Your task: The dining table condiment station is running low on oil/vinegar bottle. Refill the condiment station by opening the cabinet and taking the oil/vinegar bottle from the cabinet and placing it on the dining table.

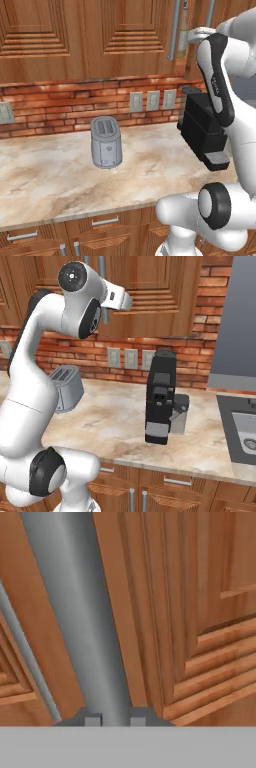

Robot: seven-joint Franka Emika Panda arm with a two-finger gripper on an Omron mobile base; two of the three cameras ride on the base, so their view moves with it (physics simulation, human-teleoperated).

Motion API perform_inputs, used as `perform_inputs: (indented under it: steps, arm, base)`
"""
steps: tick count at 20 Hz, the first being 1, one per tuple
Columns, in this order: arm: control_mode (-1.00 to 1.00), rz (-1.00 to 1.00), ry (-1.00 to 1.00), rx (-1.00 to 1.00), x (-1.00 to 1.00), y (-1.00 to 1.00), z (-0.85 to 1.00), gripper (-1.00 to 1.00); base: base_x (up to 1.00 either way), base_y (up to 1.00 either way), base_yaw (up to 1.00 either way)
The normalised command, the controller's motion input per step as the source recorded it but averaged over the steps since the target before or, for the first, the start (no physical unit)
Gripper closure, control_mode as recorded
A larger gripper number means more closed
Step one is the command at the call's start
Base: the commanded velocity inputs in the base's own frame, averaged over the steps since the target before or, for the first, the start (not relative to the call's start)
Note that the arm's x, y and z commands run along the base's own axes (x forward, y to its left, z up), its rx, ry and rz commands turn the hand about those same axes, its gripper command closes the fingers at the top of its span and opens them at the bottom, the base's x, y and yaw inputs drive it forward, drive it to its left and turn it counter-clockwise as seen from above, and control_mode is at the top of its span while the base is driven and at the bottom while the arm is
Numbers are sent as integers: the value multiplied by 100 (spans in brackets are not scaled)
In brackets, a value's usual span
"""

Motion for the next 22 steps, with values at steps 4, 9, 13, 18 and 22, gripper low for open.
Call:
perform_inputs:
  steps: [4, 9, 13, 18, 22]
  arm:
    - [-100, -14, 2, 0, -100, -77, 1, 100]
    - [-100, -17, 0, 0, -100, -84, 0, 100]
    - [-100, -19, 1, 0, -100, -72, 3, -100]
    - [-100, -7, 0, 0, -92, -23, 19, -100]
    - [-100, 3, 0, -12, -51, 49, 32, -100]
  base:
    - [0, 0, 0]
    - [0, 0, 0]
    - [0, 0, 0]
    - [0, 0, 0]
    - [0, 0, 0]
